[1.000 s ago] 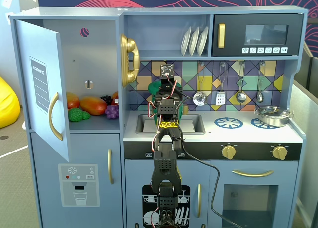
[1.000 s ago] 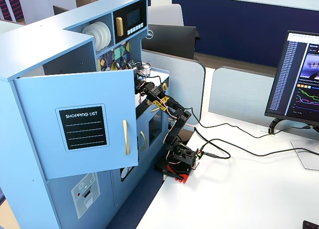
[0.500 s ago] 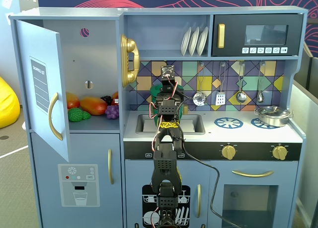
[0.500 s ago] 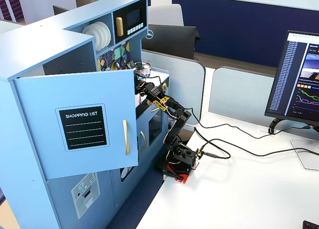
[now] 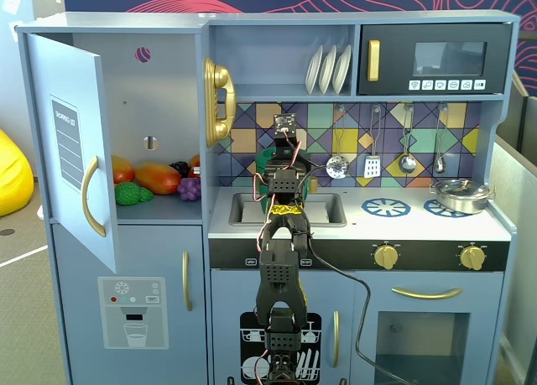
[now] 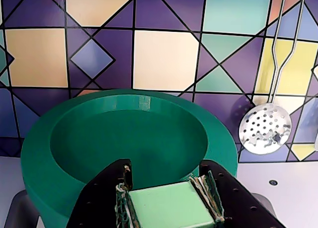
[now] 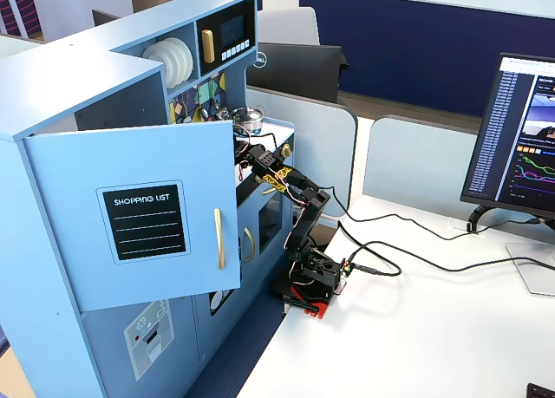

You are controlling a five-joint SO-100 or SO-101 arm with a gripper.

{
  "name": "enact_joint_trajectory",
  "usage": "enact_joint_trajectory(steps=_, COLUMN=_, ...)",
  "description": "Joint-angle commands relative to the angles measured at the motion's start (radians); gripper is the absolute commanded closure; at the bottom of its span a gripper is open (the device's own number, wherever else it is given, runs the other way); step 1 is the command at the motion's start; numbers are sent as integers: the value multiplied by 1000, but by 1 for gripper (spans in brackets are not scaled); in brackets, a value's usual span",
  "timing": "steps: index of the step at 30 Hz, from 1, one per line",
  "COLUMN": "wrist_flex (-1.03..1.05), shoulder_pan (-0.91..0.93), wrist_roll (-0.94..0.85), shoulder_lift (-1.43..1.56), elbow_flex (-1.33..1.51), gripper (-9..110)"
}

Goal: Pick up the lid from the counter and put it on the green recipient

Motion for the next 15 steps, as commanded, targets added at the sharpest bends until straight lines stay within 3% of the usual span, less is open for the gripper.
enact_joint_trajectory(steps=1, wrist_flex=-29, shoulder_pan=23, wrist_roll=-23, shoulder_lift=12, elbow_flex=0, gripper=102)
enact_joint_trajectory(steps=3, wrist_flex=-21, shoulder_pan=23, wrist_roll=-23, shoulder_lift=32, elbow_flex=14, gripper=101)
enact_joint_trajectory(steps=11, wrist_flex=3, shoulder_pan=38, wrist_roll=-25, shoulder_lift=97, elbow_flex=18, gripper=70)
enact_joint_trajectory(steps=15, wrist_flex=-6, shoulder_pan=38, wrist_roll=-43, shoulder_lift=107, elbow_flex=-29, gripper=65)
